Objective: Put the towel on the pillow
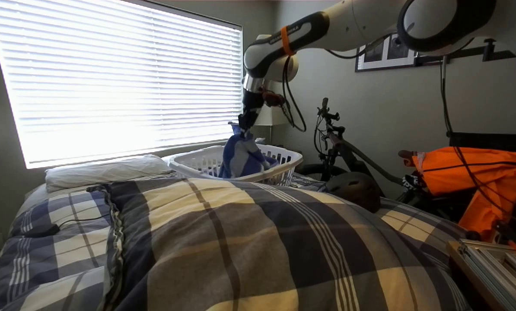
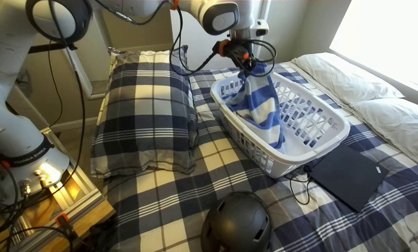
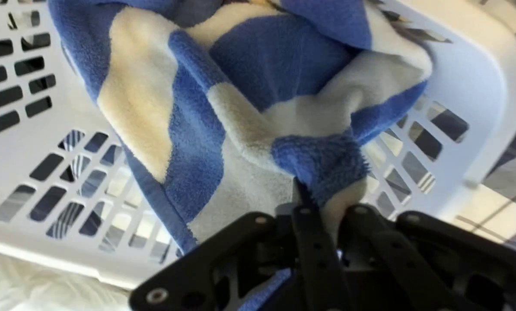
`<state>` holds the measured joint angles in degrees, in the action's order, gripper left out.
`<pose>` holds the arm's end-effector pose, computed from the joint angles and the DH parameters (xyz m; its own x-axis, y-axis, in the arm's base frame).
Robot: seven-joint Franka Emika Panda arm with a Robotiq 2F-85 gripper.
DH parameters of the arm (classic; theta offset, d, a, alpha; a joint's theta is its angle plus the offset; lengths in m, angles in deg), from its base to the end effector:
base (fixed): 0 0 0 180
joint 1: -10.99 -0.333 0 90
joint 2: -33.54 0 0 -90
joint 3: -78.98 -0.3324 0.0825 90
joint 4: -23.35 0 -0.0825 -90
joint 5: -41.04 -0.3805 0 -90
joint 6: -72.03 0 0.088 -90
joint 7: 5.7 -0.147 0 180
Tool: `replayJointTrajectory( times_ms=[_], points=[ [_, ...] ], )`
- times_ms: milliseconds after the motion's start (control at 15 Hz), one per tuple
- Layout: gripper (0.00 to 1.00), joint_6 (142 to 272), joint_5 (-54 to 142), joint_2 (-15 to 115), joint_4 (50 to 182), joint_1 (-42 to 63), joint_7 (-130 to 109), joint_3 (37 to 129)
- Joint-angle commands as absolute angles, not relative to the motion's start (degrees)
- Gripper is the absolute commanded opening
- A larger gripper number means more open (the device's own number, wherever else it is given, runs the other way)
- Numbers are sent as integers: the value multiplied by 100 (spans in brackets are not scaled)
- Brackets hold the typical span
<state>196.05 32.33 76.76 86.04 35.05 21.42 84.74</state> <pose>0.7165 -0.3688 0.3834 0.9479 -0.0582 0.3131 -0.0852 -0.9937 0.0733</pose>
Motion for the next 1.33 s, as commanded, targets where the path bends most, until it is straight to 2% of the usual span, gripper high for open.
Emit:
replayJointTrajectory(
  times_ms=[0, 200, 267, 333, 733, 800, 1267],
  points=[
    [5, 19408, 2895, 6341, 9891, 3616, 3115, 8007],
    [4, 18836, 2297, 5509, 10502, 3809, 3552, 7689],
    [3, 19012, 2700, 6297, 9642, 3587, 3105, 7938],
    [10, 18946, 2668, 6117, 9764, 3594, 3135, 7909],
    [10, 19007, 2675, 6277, 9762, 3589, 3124, 7934],
    [4, 19009, 2675, 6279, 9761, 3590, 3124, 7934],
    [4, 16062, 3612, 5717, 9088, 2648, 2649, 7982]
  ],
)
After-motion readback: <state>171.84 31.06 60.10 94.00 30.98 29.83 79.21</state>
